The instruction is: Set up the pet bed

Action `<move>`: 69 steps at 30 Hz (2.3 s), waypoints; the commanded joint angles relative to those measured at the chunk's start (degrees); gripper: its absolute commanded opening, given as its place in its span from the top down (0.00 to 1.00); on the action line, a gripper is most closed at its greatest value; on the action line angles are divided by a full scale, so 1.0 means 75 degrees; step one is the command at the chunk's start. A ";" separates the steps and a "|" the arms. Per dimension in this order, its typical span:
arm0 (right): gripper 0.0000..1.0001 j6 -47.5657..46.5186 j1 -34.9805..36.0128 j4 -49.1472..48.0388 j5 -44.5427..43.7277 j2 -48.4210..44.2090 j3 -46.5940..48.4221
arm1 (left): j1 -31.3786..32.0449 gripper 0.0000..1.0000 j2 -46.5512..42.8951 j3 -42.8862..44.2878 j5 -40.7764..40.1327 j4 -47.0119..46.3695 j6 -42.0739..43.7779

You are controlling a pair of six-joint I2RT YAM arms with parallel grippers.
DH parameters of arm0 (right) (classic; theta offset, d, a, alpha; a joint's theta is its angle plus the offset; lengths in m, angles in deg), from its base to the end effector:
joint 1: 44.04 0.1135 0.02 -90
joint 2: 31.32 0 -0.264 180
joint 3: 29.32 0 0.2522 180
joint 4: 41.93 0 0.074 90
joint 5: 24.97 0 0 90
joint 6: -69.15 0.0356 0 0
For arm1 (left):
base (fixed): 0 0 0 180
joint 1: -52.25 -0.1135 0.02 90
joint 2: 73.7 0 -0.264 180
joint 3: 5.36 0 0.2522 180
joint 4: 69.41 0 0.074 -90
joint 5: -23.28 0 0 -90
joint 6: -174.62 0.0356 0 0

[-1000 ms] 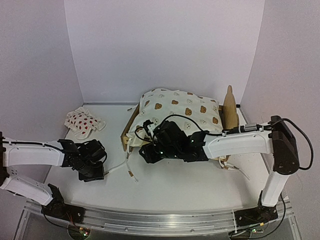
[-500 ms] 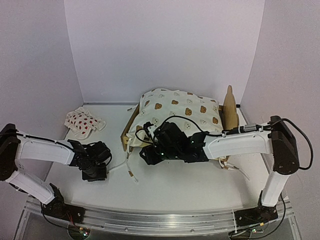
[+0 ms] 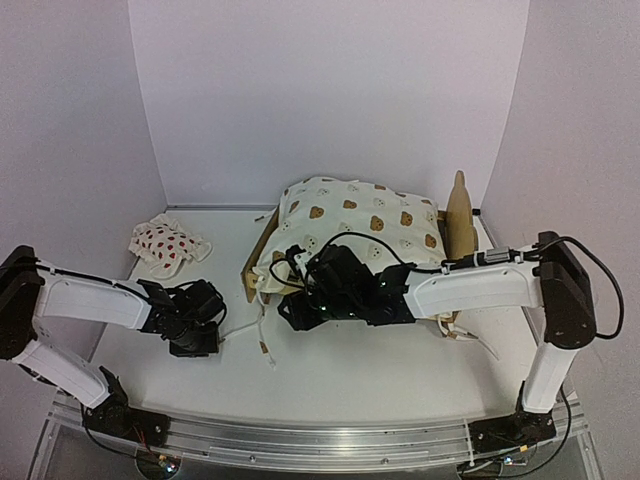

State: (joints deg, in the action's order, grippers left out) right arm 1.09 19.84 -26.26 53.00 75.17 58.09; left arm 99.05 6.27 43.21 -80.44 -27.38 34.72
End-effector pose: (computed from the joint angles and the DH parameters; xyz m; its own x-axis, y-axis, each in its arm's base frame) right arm 0.1928 0.3763 0.2222 -0.5327 -0.2564 -0.8065 -0.6509 0.7332 0.1968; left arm 0.1569 -0.1548 0.1380 -0.9289 -0.0964 -0.3576 -0.0756 0.9946 -0.0717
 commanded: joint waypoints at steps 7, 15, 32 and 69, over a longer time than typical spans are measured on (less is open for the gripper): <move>0.45 0.0306 -0.0027 0.0011 0.0623 0.1126 0.1214 | -0.0042 1.00 -0.1510 0.0391 -0.0274 0.0388 0.0422; 0.40 0.0232 -0.0032 -0.0124 0.0569 0.1862 0.1831 | -0.0041 1.00 -0.2072 0.0472 -0.0418 0.0447 0.0572; 0.54 -0.0138 -0.0021 -0.3084 -0.0625 0.2948 0.1637 | -0.0042 1.00 -0.1725 0.1265 -0.0516 -0.0067 0.1297; 0.71 -0.1058 -0.0021 -0.4310 -0.1599 0.4230 0.2319 | -0.0042 1.00 -0.1929 0.1394 -0.0370 -0.0321 0.1758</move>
State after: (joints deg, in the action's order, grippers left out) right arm -6.68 19.84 -57.25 42.57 104.99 72.87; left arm 99.05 -7.07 51.41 -83.36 -28.69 47.17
